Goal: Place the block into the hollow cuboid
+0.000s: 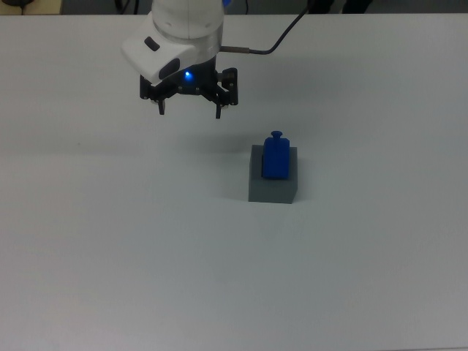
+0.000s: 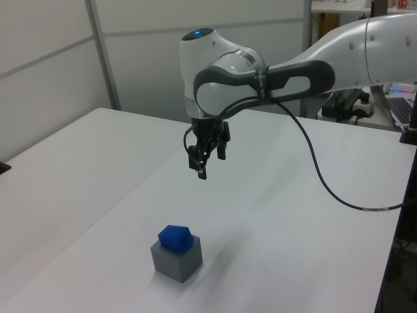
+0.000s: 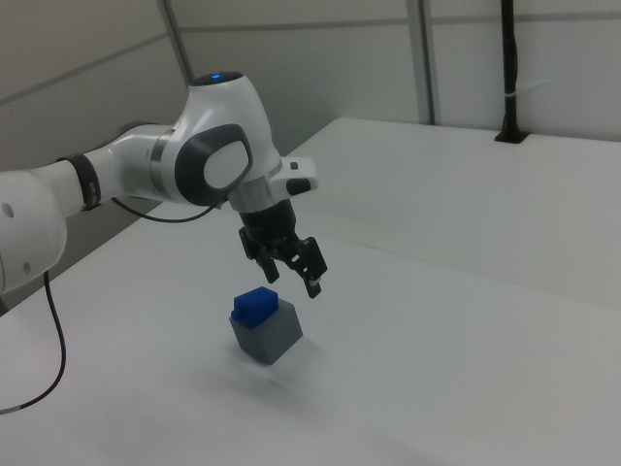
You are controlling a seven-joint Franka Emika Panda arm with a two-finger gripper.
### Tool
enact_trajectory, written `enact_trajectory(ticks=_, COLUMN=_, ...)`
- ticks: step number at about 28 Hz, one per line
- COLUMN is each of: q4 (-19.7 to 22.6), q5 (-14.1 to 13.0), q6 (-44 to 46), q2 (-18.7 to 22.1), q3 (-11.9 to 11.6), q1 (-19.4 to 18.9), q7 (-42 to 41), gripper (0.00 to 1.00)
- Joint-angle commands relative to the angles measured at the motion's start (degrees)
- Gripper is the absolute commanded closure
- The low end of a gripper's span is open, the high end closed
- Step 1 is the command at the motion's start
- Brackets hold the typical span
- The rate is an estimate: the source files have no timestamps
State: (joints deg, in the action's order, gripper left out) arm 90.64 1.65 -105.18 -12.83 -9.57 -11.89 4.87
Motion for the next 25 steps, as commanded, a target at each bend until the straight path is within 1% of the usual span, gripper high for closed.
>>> enact_trajectory(ticks=1, q4=-0.55, q5=-0.68, q6=1.65, q2=0.09, q3=-0.27, q1=0.82, q7=-1.97, gripper=0.0)
enact_trajectory(ticks=25, q4=-0.64, q5=-0.59, q6=1.65, q2=0.44, q3=-0.36, q1=1.17, q7=-1.97, gripper=0.0)
